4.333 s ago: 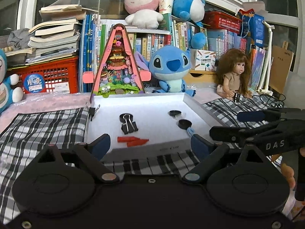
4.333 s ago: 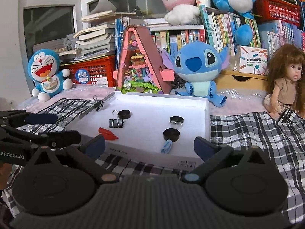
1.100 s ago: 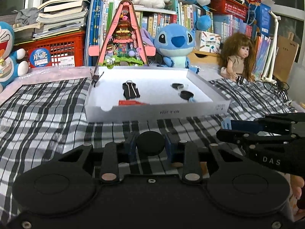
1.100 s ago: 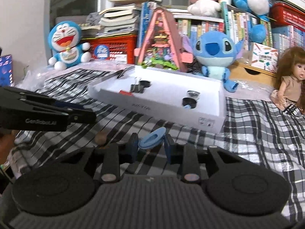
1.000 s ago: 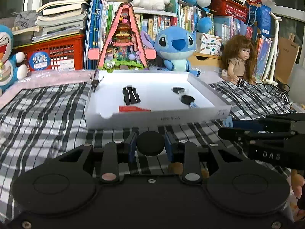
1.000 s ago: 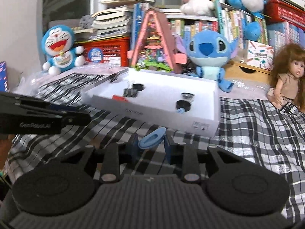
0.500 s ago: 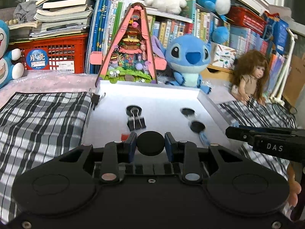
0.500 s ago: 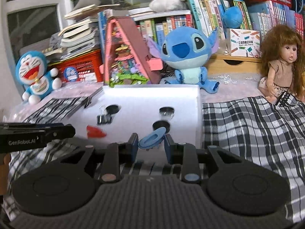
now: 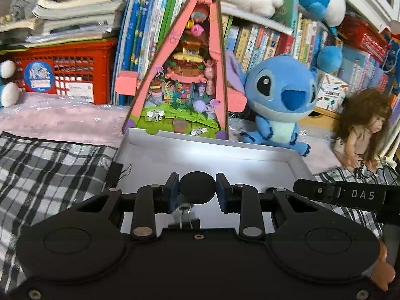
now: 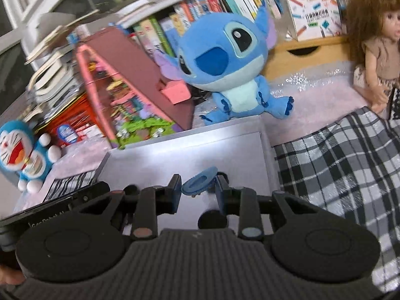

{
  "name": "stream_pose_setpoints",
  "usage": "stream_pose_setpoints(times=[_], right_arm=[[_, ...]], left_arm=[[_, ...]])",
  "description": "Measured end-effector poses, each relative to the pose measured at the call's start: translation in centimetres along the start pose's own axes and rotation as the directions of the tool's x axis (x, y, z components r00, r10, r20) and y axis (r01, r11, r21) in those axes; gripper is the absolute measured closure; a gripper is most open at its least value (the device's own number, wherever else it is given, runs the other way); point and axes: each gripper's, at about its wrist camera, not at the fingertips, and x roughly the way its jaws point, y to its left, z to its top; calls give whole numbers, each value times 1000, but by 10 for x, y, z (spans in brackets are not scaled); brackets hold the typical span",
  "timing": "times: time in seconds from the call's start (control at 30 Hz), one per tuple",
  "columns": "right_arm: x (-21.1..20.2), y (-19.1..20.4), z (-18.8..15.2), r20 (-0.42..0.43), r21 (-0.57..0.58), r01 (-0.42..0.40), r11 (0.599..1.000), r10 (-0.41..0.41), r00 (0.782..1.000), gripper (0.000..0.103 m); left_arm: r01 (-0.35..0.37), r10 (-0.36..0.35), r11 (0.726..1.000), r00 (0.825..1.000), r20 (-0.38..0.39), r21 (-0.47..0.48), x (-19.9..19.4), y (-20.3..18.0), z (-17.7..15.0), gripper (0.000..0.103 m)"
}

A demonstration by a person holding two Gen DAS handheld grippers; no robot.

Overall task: Organize rigid objects
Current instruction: 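Carry the black cap and light blue piece over the white tray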

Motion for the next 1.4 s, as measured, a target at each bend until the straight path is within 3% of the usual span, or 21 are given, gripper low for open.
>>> stream_pose_setpoints(times=[0.47,0.83,1.4], right_arm=[[60,-2,11,-21,10,86,996,-85,996,69],[73,6,10,-18,-52,121,991,-122,992,69],[80,6,6,-27,-59,131,990,-133,991,69]], left_arm=[[-71,71,996,997,-16,52,55,1,6,73],[-97,100,993,994,-35,64,71,4,2,73],[-114,119,989,991,-54,92,79,0,-1,73]])
